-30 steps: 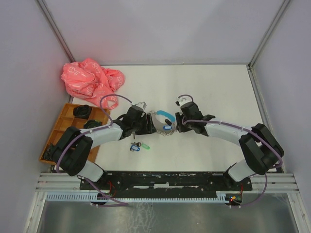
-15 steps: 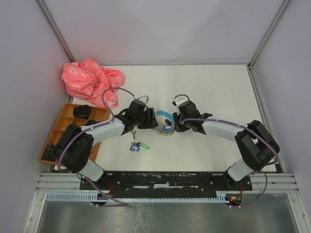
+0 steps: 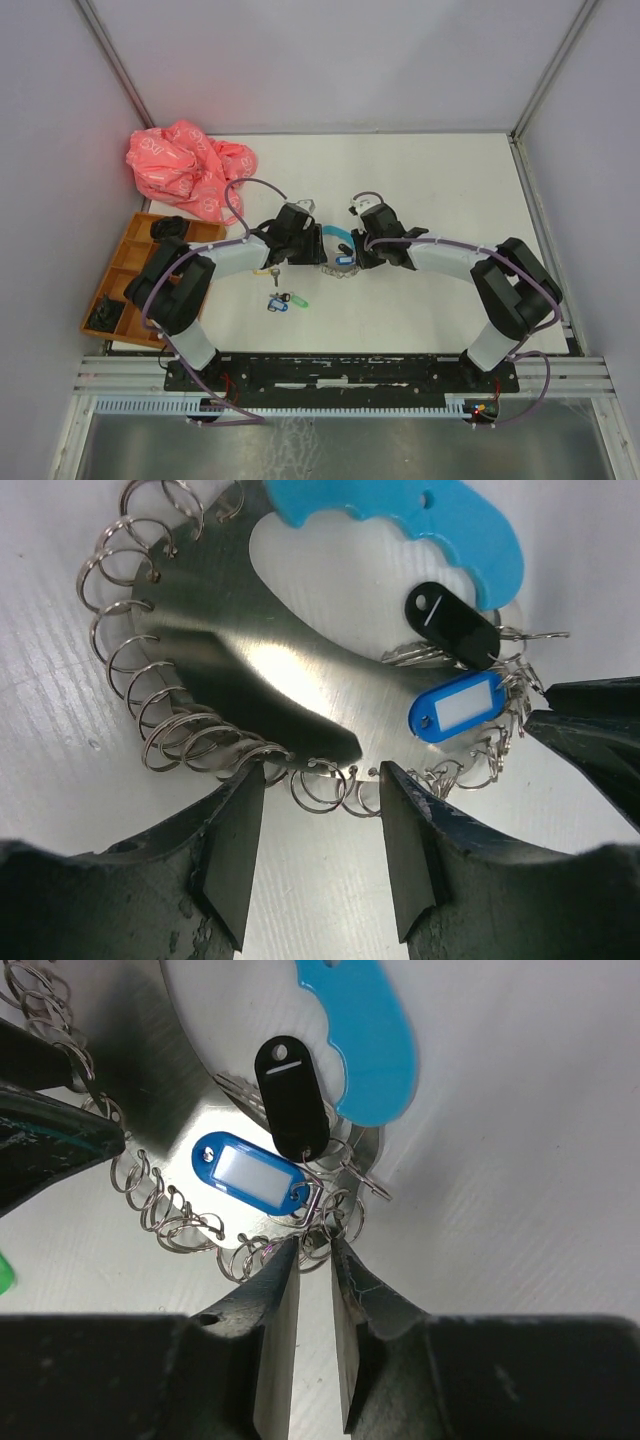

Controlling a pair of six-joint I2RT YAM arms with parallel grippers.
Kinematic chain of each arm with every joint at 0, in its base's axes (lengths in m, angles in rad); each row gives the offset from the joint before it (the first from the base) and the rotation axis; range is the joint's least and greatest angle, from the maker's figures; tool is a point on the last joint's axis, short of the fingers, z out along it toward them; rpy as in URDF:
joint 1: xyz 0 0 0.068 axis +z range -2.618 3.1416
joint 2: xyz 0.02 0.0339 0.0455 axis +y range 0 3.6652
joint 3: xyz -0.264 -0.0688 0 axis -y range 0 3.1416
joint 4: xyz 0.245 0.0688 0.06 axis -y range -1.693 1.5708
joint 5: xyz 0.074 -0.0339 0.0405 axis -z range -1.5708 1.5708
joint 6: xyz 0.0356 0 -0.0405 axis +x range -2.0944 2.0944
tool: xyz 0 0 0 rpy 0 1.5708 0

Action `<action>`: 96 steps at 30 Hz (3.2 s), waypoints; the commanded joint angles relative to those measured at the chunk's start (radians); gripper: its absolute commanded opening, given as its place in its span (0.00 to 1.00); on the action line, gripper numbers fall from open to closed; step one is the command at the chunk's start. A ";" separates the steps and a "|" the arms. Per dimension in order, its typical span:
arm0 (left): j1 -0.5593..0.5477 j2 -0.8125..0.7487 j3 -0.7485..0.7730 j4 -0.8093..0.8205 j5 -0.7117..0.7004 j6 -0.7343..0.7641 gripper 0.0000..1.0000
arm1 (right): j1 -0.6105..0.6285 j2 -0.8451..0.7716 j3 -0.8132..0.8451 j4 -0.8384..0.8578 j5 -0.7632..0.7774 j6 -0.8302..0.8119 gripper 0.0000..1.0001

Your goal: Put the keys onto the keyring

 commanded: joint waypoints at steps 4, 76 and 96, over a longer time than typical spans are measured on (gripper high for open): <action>-0.004 0.026 0.023 0.020 -0.007 0.036 0.55 | 0.006 0.015 0.045 -0.023 0.032 -0.008 0.25; -0.004 -0.008 -0.046 0.013 -0.025 0.027 0.53 | 0.039 0.053 0.123 -0.107 0.189 0.001 0.21; -0.005 -0.010 -0.039 0.000 -0.031 0.036 0.53 | 0.039 0.081 0.145 -0.185 0.149 -0.181 0.31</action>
